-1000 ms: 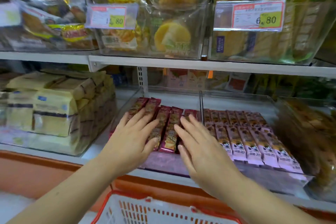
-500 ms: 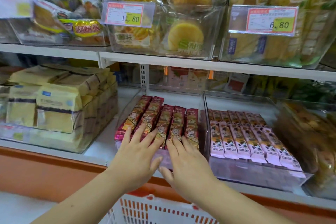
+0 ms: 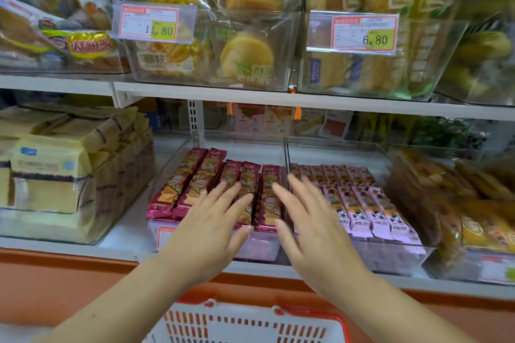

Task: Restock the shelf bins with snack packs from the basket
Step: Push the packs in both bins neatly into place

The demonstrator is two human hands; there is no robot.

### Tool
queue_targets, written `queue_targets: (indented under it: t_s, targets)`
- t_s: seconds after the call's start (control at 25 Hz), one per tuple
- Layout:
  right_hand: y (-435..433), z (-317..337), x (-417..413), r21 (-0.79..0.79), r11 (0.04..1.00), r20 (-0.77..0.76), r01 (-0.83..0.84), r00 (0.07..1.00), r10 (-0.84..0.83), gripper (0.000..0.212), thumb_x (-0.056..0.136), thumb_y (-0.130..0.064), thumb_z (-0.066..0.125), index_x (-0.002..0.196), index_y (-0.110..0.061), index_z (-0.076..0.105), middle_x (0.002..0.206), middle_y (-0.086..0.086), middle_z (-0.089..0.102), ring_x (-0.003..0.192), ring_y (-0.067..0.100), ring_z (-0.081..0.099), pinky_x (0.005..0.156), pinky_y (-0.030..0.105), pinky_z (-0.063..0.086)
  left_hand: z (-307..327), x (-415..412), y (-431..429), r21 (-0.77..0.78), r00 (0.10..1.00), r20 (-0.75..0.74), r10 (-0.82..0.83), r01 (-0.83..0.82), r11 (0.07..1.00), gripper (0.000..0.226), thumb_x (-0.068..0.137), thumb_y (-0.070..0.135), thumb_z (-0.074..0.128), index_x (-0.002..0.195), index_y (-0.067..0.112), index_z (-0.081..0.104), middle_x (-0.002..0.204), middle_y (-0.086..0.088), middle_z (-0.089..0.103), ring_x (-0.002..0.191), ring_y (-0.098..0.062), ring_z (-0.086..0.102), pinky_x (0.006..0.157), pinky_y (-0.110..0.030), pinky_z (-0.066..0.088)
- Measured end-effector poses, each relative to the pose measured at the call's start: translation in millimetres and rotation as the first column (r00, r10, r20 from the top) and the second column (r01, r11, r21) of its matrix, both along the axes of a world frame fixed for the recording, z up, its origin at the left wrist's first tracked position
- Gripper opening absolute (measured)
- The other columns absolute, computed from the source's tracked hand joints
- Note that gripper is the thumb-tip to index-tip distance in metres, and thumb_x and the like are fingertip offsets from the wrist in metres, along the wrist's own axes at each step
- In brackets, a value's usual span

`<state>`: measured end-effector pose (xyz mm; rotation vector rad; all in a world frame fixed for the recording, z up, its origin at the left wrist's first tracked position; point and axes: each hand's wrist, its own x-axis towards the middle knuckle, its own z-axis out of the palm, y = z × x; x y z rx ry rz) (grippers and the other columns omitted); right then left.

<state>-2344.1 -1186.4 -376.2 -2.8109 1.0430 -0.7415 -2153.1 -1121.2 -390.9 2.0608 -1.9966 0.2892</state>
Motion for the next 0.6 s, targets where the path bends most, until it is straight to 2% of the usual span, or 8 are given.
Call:
queue_targets:
  t_s: [0.08, 0.16, 0.28, 0.44, 0.52, 0.6]
  targets:
    - [-7.8, -9.5, -13.7, -0.001, 0.990, -0.021, 0.139, 0.990, -0.139, 0.062, 0.092, -0.059, 0.011, 0.151, -0.038, 0.007, 0.161, -0.008, 0.004, 0.148, 0.014, -0.006, 0.119, 0.034, -0.007, -4.7, -9.1, -4.7, 0.001, 1.000, 0.007, -0.016, 0.016, 1.000, 0.063, 0.094, 0.059, 0.012, 0.151, 0.034, 0.010, 0.161, 0.008, 0.003, 0.148, -0.014, -0.005, 0.116, -0.033, -0.006]
    - [-15.4, -18.1, -25.2, -0.059, 0.961, -0.106, 0.269, 0.956, -0.274, 0.064, 0.092, -0.062, 0.006, 0.151, -0.036, 0.009, 0.160, -0.001, 0.013, 0.149, 0.025, 0.005, 0.119, 0.044, -0.003, -8.9, -15.8, -8.4, 0.023, 1.000, 0.017, -0.003, 0.003, 1.000, 0.069, 0.090, 0.064, -0.002, 0.151, 0.034, 0.006, 0.161, 0.005, 0.001, 0.148, -0.017, -0.007, 0.117, -0.038, -0.006]
    - [-22.0, -25.3, -36.9, -0.048, 0.922, -0.295, 0.384, 0.877, -0.381, 0.070, 0.092, -0.067, 0.006, 0.147, -0.032, 0.030, 0.152, 0.005, 0.036, 0.141, 0.036, 0.029, 0.110, 0.054, 0.006, -19.9, -21.2, -14.1, 0.100, 0.998, 0.047, 0.049, -0.053, 0.994, 0.084, 0.073, 0.069, -0.023, 0.149, 0.036, -0.010, 0.161, 0.004, -0.011, 0.147, -0.020, -0.015, 0.119, -0.047, -0.005]
    - [-26.1, -34.2, -43.0, 0.022, 0.904, -0.436, 0.427, 0.818, -0.375, 0.075, 0.091, -0.069, 0.008, 0.138, -0.027, 0.049, 0.139, 0.008, 0.054, 0.128, 0.040, 0.048, 0.103, 0.056, 0.020, -26.9, -22.9, -17.6, 0.204, 0.994, 0.075, 0.082, -0.096, 0.974, 0.092, 0.069, 0.069, -0.022, 0.151, 0.031, -0.005, 0.162, 0.002, -0.002, 0.148, -0.023, -0.005, 0.119, -0.049, 0.002]
    - [-26.4, -30.3, -43.3, 0.016, 0.908, -0.426, 0.419, 0.824, -0.373, 0.080, 0.089, -0.071, 0.001, 0.142, -0.029, 0.044, 0.144, 0.008, 0.048, 0.133, 0.040, 0.043, 0.109, 0.055, 0.024, -24.8, -23.4, -20.0, 0.245, 0.993, 0.083, 0.082, -0.100, 0.964, 0.092, 0.071, 0.069, -0.017, 0.152, 0.029, 0.000, 0.161, 0.002, 0.000, 0.149, -0.022, -0.002, 0.120, -0.049, 0.004]
    - [-27.8, -23.4, -45.2, 0.000, 0.935, -0.411, 0.355, 0.852, -0.324, 0.084, 0.080, -0.073, -0.012, 0.150, -0.037, 0.017, 0.159, 0.003, 0.020, 0.146, 0.035, 0.016, 0.116, 0.053, 0.012, -20.9, -24.7, -20.3, 0.283, 0.992, 0.088, 0.086, -0.108, 0.953, 0.090, 0.073, 0.070, -0.012, 0.152, 0.028, 0.001, 0.161, 0.002, -0.001, 0.148, -0.022, -0.003, 0.120, -0.048, 0.003]
